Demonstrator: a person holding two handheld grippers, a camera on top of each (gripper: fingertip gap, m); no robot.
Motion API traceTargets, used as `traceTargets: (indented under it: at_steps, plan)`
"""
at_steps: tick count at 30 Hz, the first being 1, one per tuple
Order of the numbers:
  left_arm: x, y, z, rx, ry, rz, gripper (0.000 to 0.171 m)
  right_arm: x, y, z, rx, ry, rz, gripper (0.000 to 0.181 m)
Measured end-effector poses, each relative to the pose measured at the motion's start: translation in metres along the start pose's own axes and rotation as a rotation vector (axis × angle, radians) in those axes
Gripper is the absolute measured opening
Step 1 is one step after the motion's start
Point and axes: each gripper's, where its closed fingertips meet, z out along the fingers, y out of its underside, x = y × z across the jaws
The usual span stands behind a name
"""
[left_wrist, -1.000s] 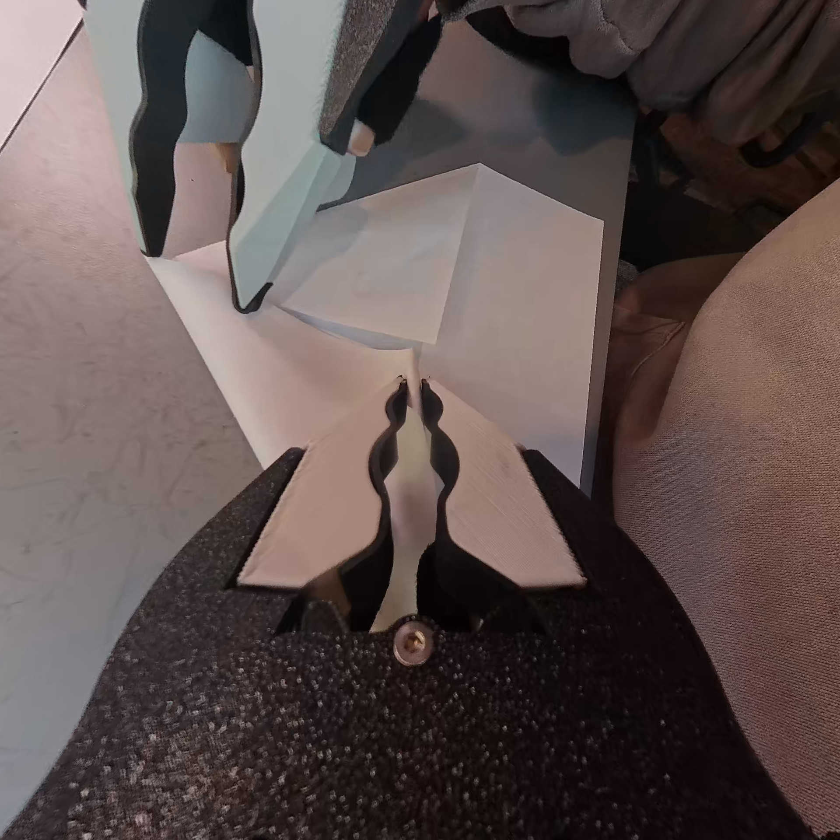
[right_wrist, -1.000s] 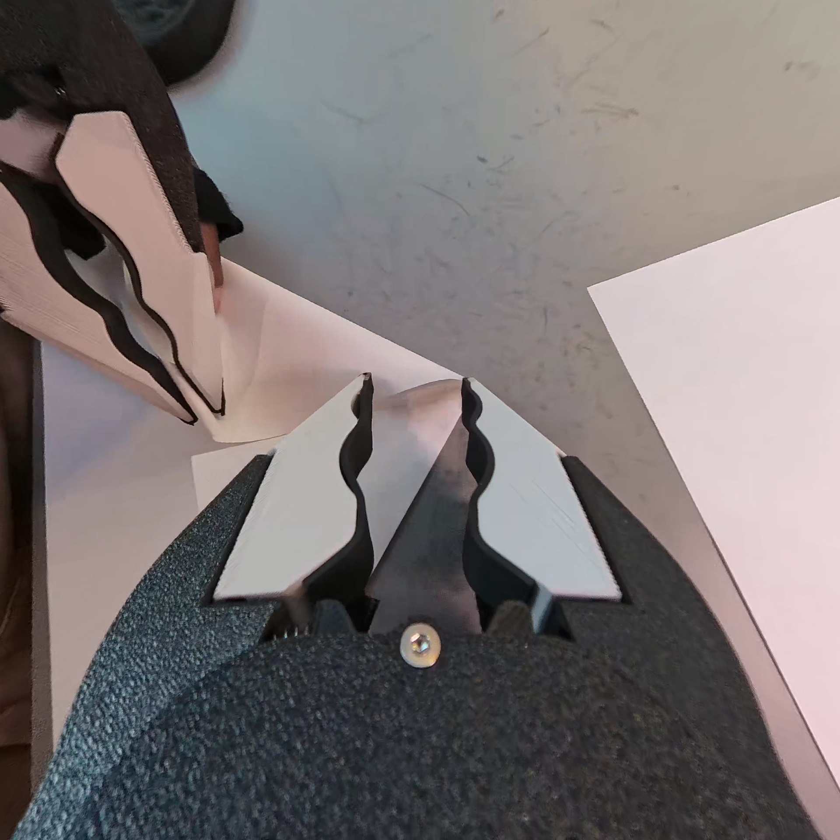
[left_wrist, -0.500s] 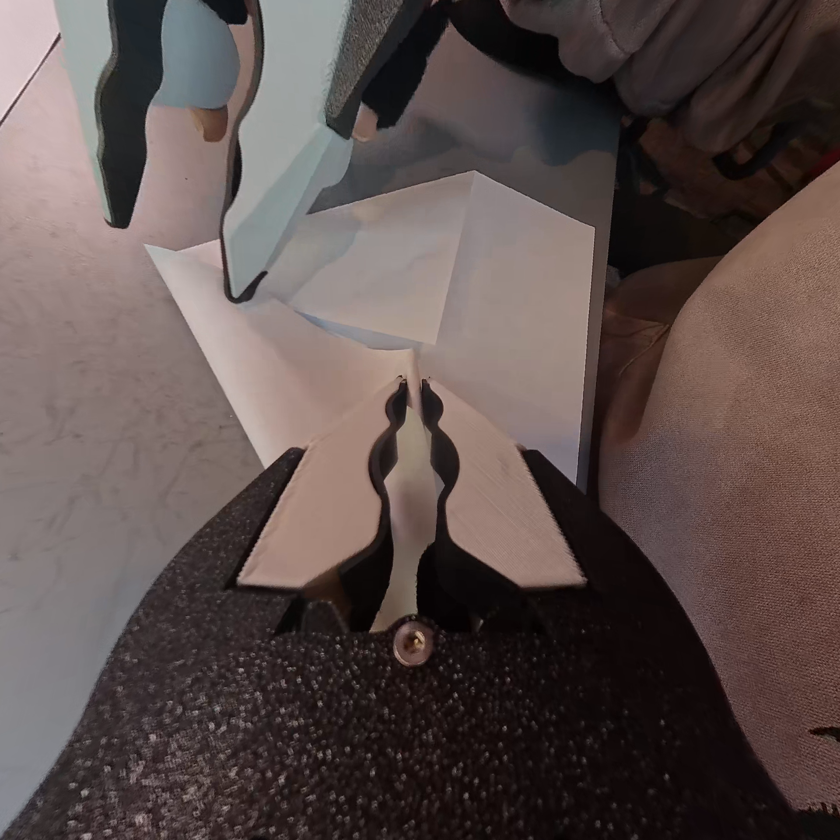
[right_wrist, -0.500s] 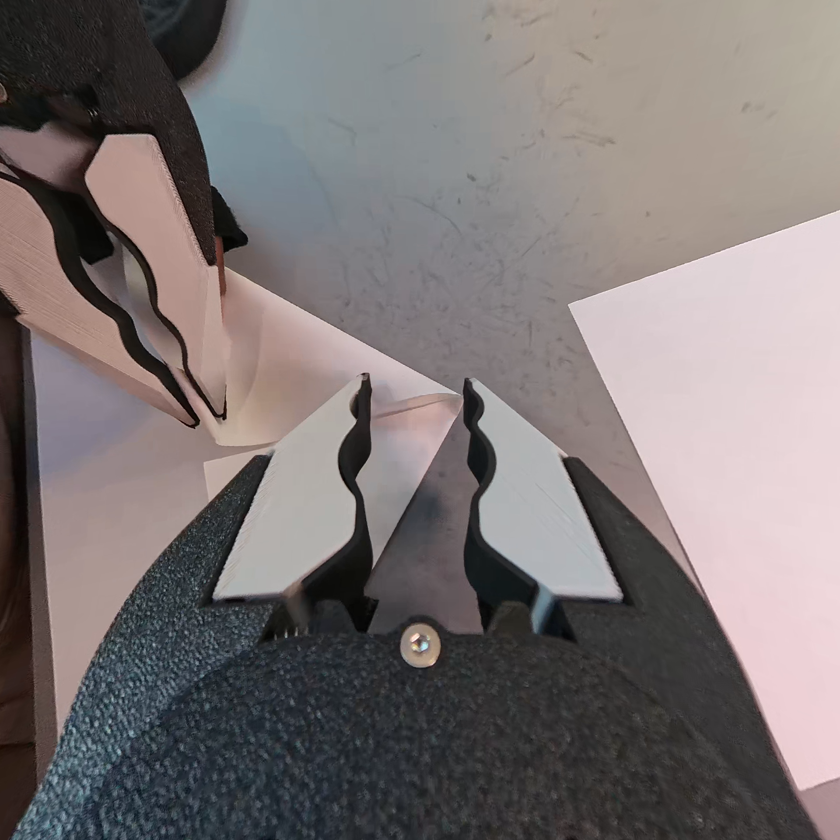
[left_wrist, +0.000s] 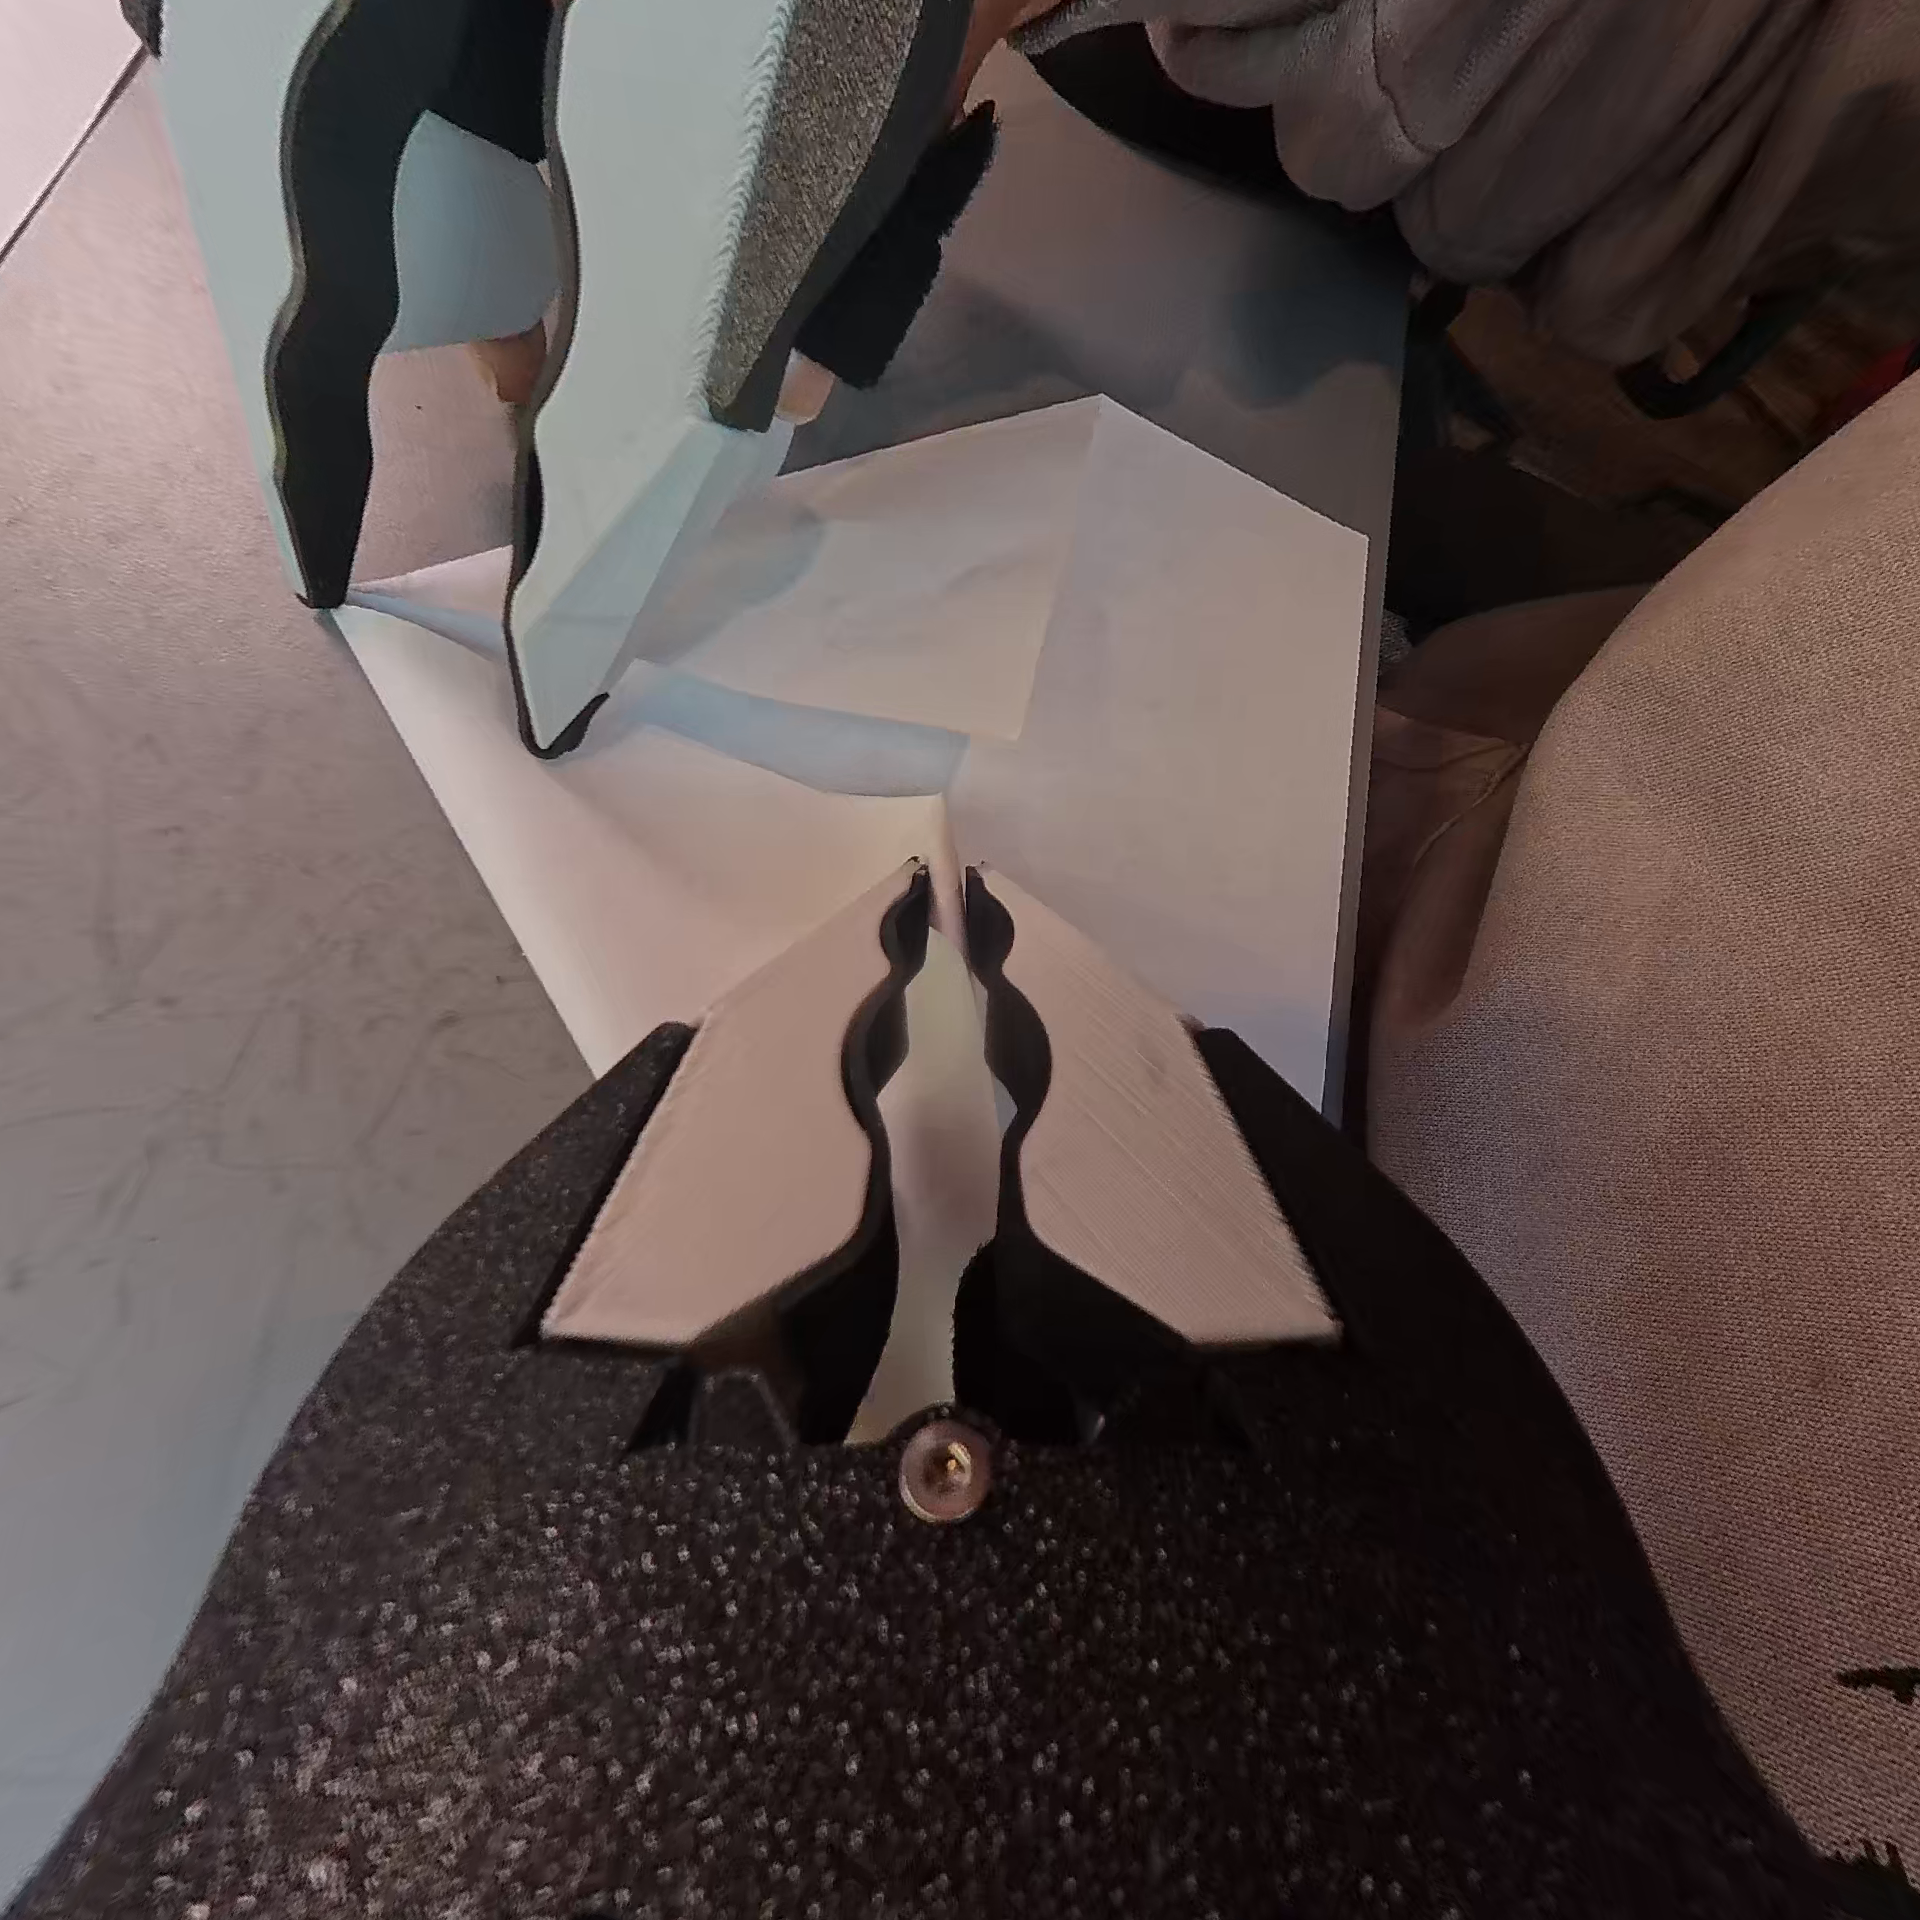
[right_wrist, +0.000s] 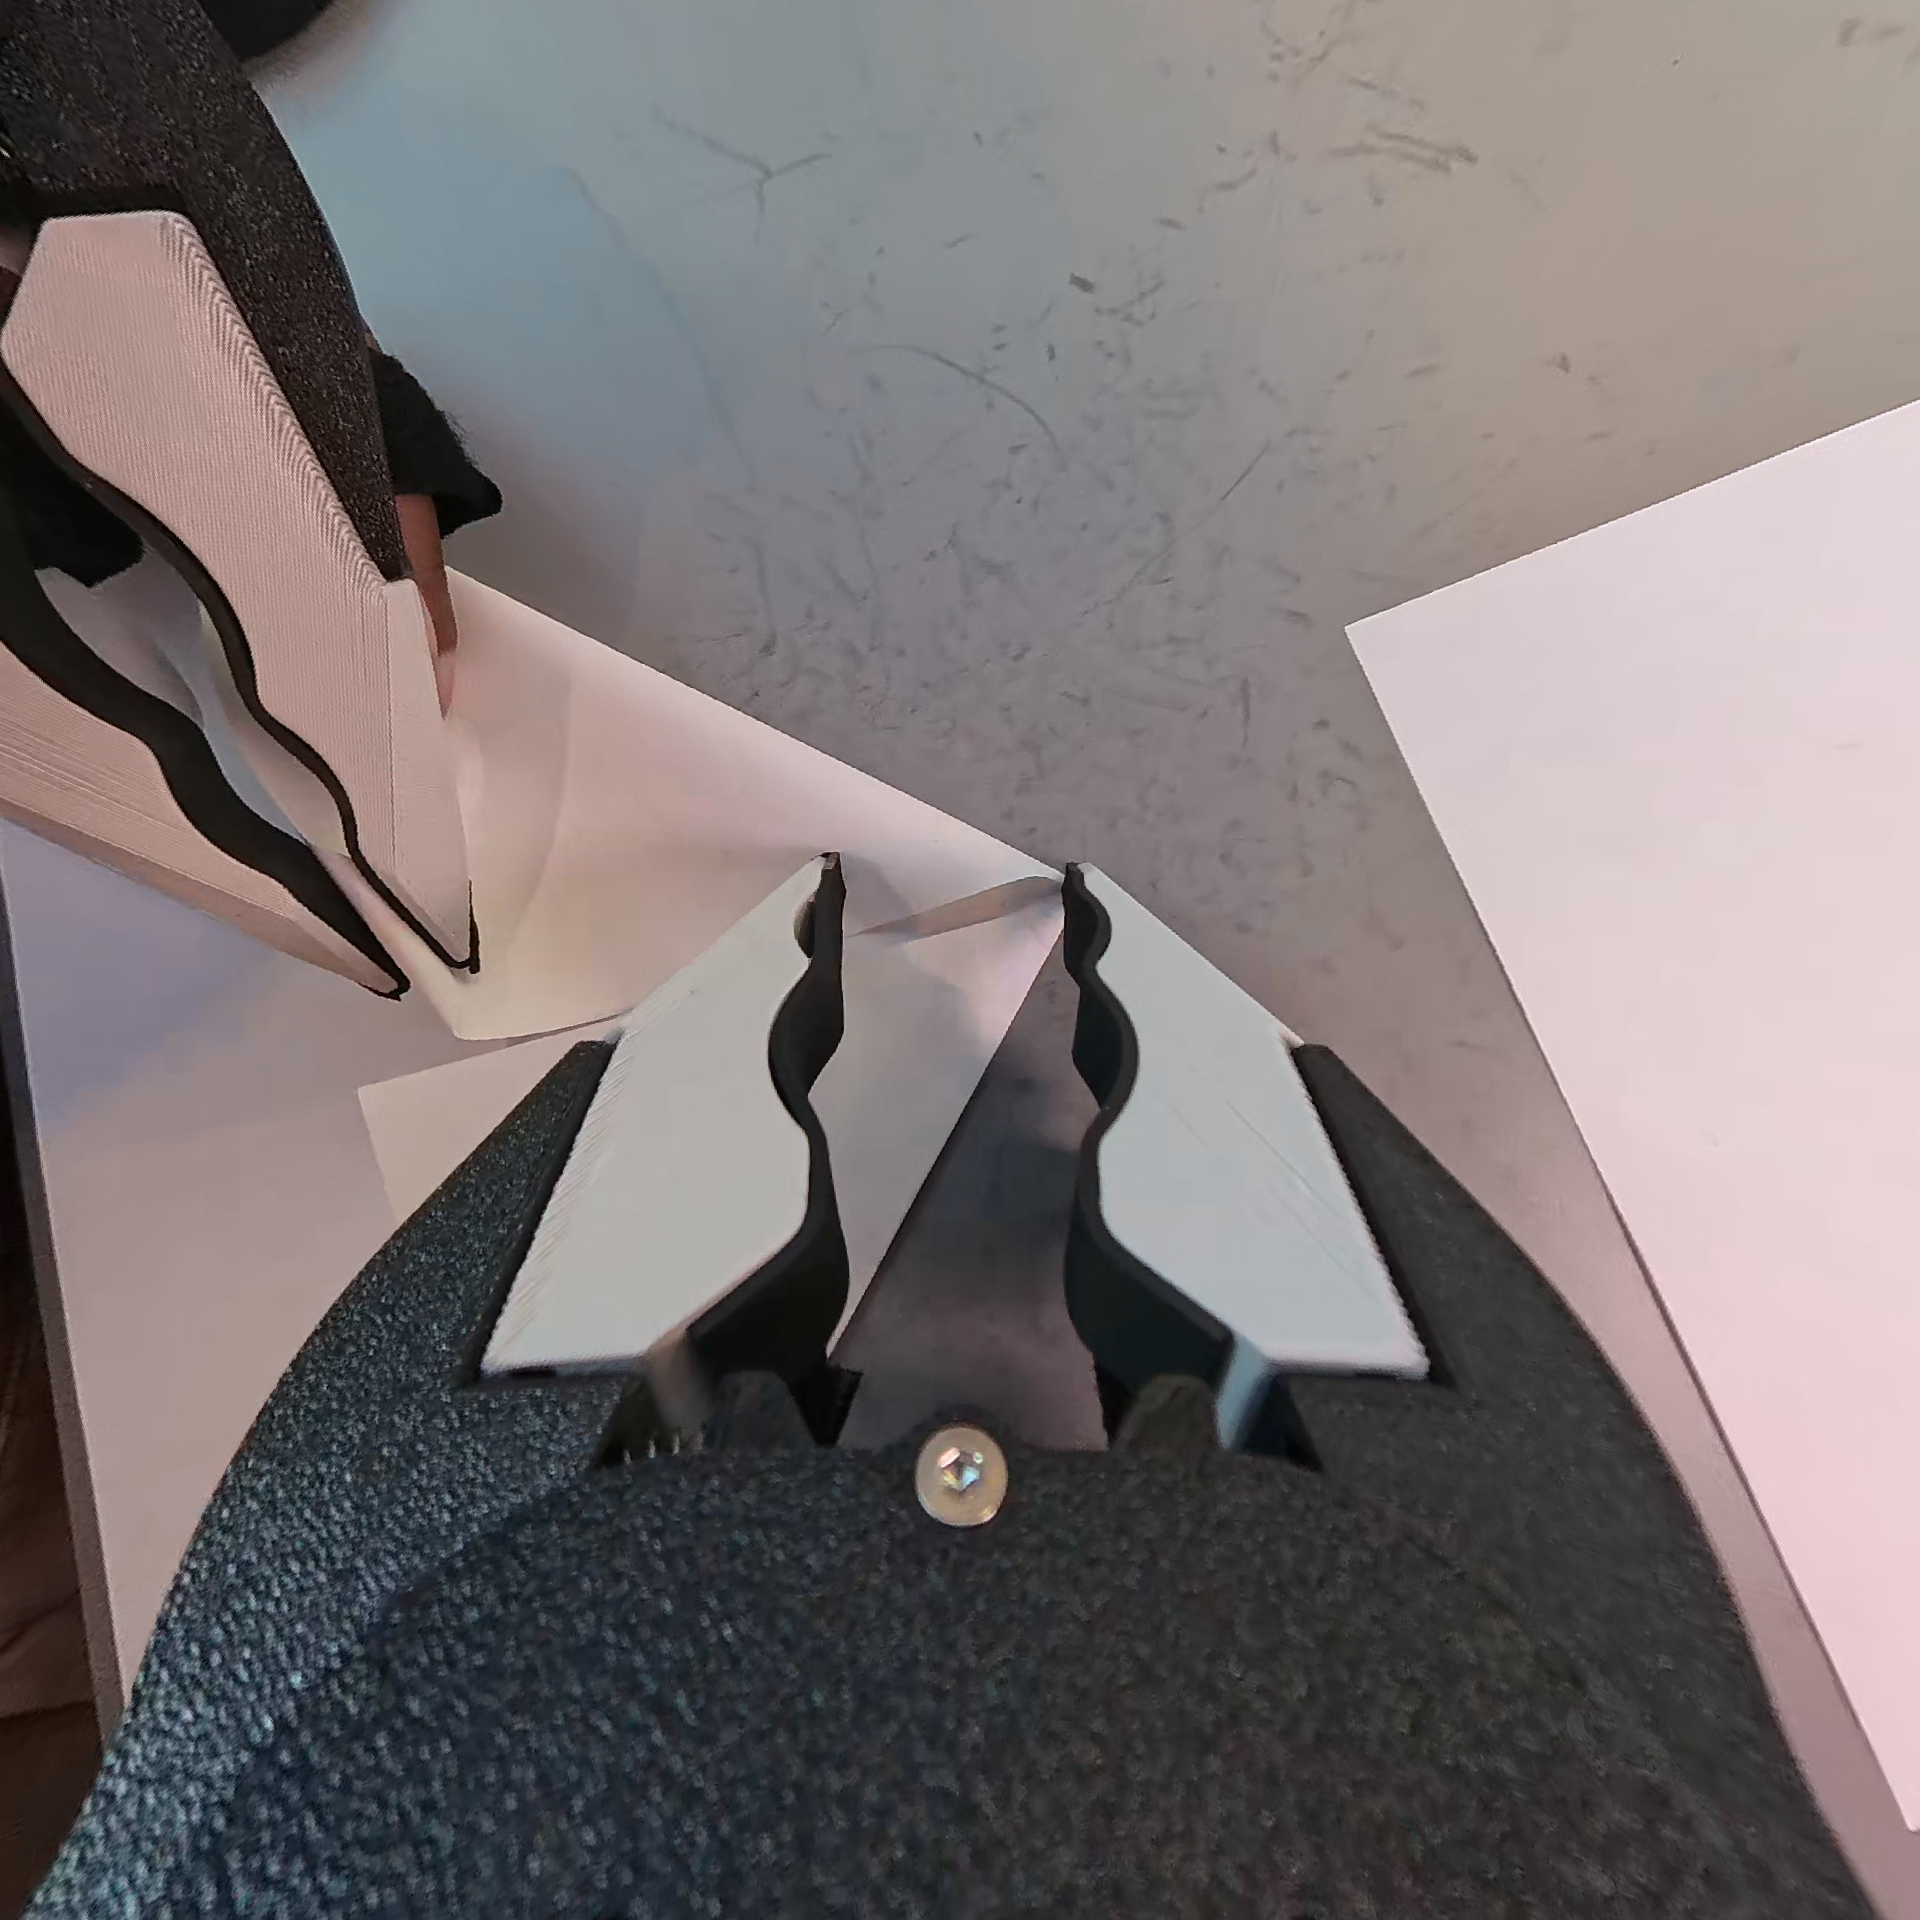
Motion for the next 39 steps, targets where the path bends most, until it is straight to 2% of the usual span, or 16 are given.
traceTargets:
  at_steps: [5,8,10,15,18,22,24,27,29,31,32,34,37,39]
  plan:
    - [0.0,0.001,0.001,0.002,0.008,-0.012,0.005,-0.004,-0.004,-0.011,0.057,0.004,-0.011,0.047]
    - [0.002,0.001,0.0,0.014,0.021,-0.016,0.005,-0.004,-0.003,-0.024,0.084,0.003,-0.001,0.036]
    - [0.004,0.001,0.0,0.016,0.034,-0.017,0.005,-0.003,0.003,-0.02,0.07,0.018,0.004,0.028]
    - [0.006,0.001,0.002,0.005,0.036,-0.008,0.005,-0.001,-0.007,-0.017,0.15,0.001,0.142,0.032]
    - [0.008,0.0,0.002,0.006,0.041,-0.007,0.006,0.007,0.004,-0.011,0.088,0.076,0.116,0.027]
    - [0.011,-0.002,0.001,0.016,0.057,-0.02,0.007,0.006,0.007,-0.01,0.08,0.102,0.075,0.026]
    - [0.022,-0.013,-0.008,0.066,0.132,-0.04,0.012,0.004,0.008,-0.009,0.075,0.112,0.043,0.027]
    - [0.026,-0.051,-0.044,0.253,0.261,-0.133,0.017,0.002,0.009,-0.009,0.073,0.11,0.027,0.028]
    - [0.01,-0.075,-0.071,0.383,0.308,-0.208,0.016,0.002,0.01,-0.009,0.068,0.119,0.008,0.028]
    - [-0.019,-0.083,-0.08,0.427,0.278,-0.284,0.016,0.001,0.01,-0.008,0.066,0.127,-0.006,0.028]
    - [-0.032,-0.081,-0.077,0.415,0.258,-0.315,0.016,0.001,0.01,-0.008,0.064,0.13,-0.012,0.028]
    - [-0.056,-0.067,-0.055,0.314,0.161,-0.33,0.015,0.001,0.011,-0.008,0.064,0.136,-0.023,0.028]
    - [-0.066,-0.033,-0.012,0.067,0.017,-0.195,0.013,0.001,0.01,-0.008,0.064,0.142,-0.032,0.028]
    - [-0.06,-0.022,0.004,-0.024,-0.039,-0.072,0.011,0.001,0.011,-0.008,0.065,0.148,-0.039,0.028]
